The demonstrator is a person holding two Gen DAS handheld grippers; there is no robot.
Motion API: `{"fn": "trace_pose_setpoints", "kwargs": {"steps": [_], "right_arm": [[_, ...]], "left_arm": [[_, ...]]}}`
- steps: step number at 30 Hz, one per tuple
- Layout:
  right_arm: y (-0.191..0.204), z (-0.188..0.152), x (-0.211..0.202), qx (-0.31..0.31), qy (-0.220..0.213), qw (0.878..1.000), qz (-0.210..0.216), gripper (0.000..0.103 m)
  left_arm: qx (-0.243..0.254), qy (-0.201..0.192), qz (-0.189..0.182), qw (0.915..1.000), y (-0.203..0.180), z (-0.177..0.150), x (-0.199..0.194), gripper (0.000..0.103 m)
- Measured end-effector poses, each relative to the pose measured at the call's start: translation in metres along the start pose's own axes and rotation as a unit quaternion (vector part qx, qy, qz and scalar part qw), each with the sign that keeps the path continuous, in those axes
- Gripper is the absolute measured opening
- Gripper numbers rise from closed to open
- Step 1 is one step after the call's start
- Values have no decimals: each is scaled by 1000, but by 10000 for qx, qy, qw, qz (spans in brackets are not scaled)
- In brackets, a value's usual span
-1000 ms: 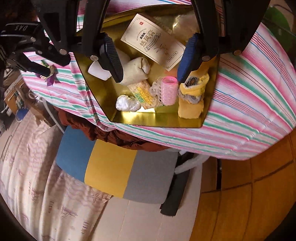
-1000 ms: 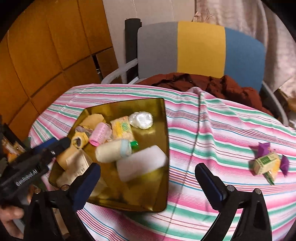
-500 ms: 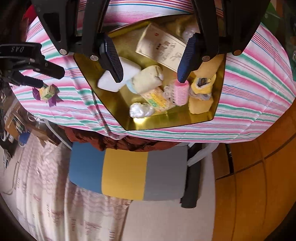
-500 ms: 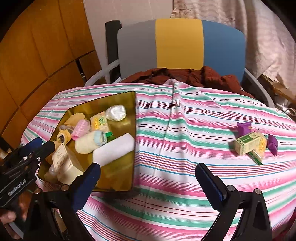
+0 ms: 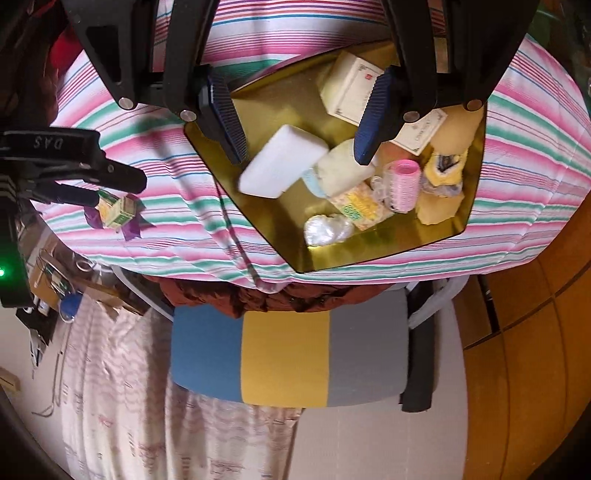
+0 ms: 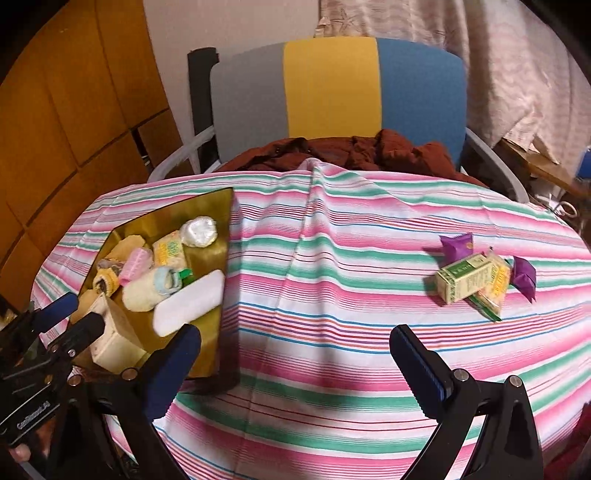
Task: Organize objects
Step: 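Move both grippers from the tray toward the tea box and cracker pack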
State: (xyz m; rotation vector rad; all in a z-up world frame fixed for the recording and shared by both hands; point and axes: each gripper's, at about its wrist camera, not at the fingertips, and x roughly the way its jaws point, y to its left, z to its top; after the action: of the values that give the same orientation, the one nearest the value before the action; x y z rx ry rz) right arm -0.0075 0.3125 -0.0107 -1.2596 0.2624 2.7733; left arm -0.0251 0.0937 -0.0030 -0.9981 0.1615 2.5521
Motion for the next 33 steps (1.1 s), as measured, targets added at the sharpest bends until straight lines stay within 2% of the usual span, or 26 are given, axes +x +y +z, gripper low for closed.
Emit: {"fn": "trace_pose_setpoints", "kwargs": {"steps": [8,15,19,21,23,25,33], "right_arm": [[-50,10,-5,398,-52,9986,-338,103],[-133,33,-13,997,-294,9887,-1076,103],[-190,29,-8,1662,-395,9748,-1433,103],[-219,20,-3,2244,-358,9626,-1473,103],[-240,14,-1,2815,-247,9497,-1346,103],[-253,8,-6,3205,-322,9391,-1200,103],[-276,-7,-9,4013,-324,9120,-786,103]], "left_arm": [[312,135,-216,9992,-24,0,6,62],[580,257,-518,9966,-47,1,13,62],[775,330,-647,9943,-64,2,19,62],[864,373,-694,9931,-73,3,22,62],[937,430,-784,9916,-83,6,28,62],[996,520,-878,9898,-95,10,37,62],[1227,840,-1210,9814,-145,22,76,62]]}}
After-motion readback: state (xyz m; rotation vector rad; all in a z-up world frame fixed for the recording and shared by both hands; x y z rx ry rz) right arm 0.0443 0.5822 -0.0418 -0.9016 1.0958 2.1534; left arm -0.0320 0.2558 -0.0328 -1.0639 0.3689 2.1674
